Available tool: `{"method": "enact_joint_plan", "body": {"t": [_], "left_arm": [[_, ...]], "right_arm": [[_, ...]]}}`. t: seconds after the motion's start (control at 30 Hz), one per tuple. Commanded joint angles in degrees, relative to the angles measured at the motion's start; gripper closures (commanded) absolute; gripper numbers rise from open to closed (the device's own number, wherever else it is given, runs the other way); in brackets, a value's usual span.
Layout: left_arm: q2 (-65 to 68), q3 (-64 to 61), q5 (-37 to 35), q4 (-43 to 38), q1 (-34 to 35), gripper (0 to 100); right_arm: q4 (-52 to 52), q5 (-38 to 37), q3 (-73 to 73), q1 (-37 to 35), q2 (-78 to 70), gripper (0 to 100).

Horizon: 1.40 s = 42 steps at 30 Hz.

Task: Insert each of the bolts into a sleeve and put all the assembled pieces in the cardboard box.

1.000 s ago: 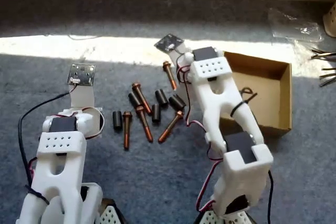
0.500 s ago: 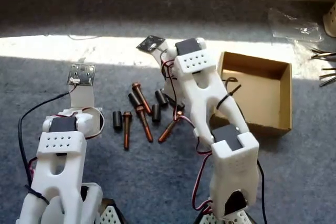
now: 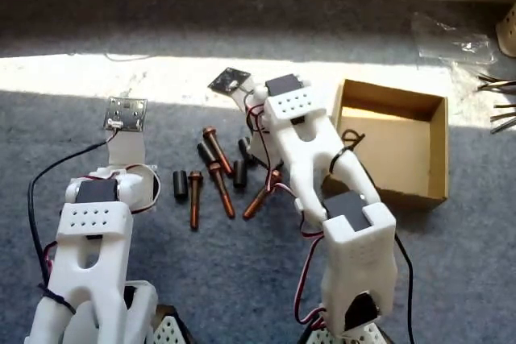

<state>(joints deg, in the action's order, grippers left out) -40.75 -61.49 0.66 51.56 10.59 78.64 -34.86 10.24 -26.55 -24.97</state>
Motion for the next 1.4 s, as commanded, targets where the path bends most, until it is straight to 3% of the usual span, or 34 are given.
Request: {"method": "enact_joint_plan", "body": {"t": [0.0,0.17,0.3,1.1,1.37], "left_arm": [[-0.1,2.7,-0.2,-1.0,0.7,94],[-0.1,2.7,-0.2,-1.0,0.7,94],[-0.1,2.7,-0.2,-1.0,0.7,94],[-0.1,2.6,-0.2,-1.0,0.7,94],[-0.1,2.6,-0.2,-1.0,0.7,94]], "right_arm": [[-3.5,-1.8,-2.4,-0.5,0.7,83.2],[-5.5,-2.1,-3.3,-0.6,0.5,83.2],[-6.5,-7.1,-3.6,-0.9,0.5,83.2],[-5.6,-7.1,-3.1,-1.9,-3.0,83.4],[-5.8,-7.0,-3.0,-2.1,-2.9,96.4]]}}
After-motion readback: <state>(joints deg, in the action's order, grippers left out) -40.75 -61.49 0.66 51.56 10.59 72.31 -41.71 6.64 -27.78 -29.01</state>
